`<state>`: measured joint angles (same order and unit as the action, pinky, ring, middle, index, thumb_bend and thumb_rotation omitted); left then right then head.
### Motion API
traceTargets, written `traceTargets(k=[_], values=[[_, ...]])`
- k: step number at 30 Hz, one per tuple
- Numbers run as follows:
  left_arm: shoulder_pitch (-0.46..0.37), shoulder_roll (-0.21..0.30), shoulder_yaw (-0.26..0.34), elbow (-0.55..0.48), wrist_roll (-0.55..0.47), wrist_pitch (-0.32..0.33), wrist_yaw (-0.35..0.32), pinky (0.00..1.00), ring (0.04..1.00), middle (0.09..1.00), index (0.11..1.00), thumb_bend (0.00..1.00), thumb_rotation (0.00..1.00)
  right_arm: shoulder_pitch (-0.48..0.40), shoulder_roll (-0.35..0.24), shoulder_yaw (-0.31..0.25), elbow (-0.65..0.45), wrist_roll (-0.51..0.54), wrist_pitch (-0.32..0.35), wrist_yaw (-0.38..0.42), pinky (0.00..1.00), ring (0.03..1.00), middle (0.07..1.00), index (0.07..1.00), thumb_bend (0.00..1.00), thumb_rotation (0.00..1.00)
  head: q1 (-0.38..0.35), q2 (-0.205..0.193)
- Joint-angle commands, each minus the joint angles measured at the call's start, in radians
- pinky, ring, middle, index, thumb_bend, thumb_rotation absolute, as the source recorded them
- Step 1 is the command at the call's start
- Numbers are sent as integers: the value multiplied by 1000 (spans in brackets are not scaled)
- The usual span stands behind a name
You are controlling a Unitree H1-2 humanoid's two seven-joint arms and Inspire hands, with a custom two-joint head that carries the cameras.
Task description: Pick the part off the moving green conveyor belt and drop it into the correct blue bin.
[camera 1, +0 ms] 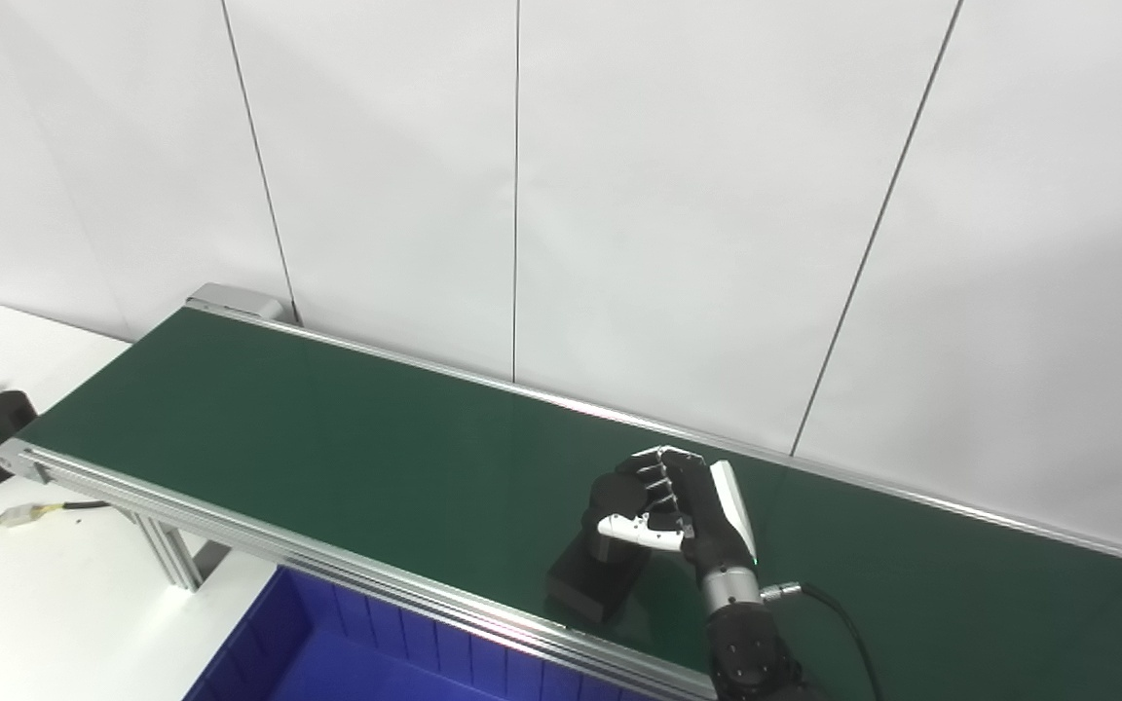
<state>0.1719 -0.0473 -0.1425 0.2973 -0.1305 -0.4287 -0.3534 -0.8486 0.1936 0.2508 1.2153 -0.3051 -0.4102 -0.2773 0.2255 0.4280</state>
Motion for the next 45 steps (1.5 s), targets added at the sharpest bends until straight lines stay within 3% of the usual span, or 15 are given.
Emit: traceTargets(k=[1, 11, 24, 34, 37, 45], values=[[0, 4, -3, -27, -14, -40, -8, 706, 700, 718, 731, 1000, 170, -31, 18, -1, -38, 8, -59, -15, 371, 454, 523, 509, 499, 0, -3, 0], [-10, 5, 2, -11, -29, -41, -14, 705, 701, 715, 730, 1000, 162, -12, 5, 0, -111, 10, -59, -34, 343, 449, 532, 509, 497, 0, -17, -4], [-38, 14, 18, 24, -16, -41, -15, 714, 710, 715, 747, 1000, 190, 68, -29, -45, -402, 35, -36, -3, 357, 450, 519, 497, 500, 0, -44, -21], [-48, 23, 22, 34, -9, -39, -6, 733, 719, 727, 752, 1000, 208, 130, -62, -73, -659, -13, 87, 10, 370, 431, 509, 517, 500, 0, -77, -23], [-49, 24, 22, 32, -8, -39, -5, 734, 724, 731, 753, 1000, 214, 154, -73, -84, -736, 13, 98, 43, 354, 433, 504, 517, 500, 0, -85, -20], [-48, 29, 26, 21, -19, -40, -18, 711, 711, 726, 752, 1000, 199, 269, -130, -98, -1038, 3, 230, 113, 332, 440, 505, 526, 498, 0, -135, 1]])
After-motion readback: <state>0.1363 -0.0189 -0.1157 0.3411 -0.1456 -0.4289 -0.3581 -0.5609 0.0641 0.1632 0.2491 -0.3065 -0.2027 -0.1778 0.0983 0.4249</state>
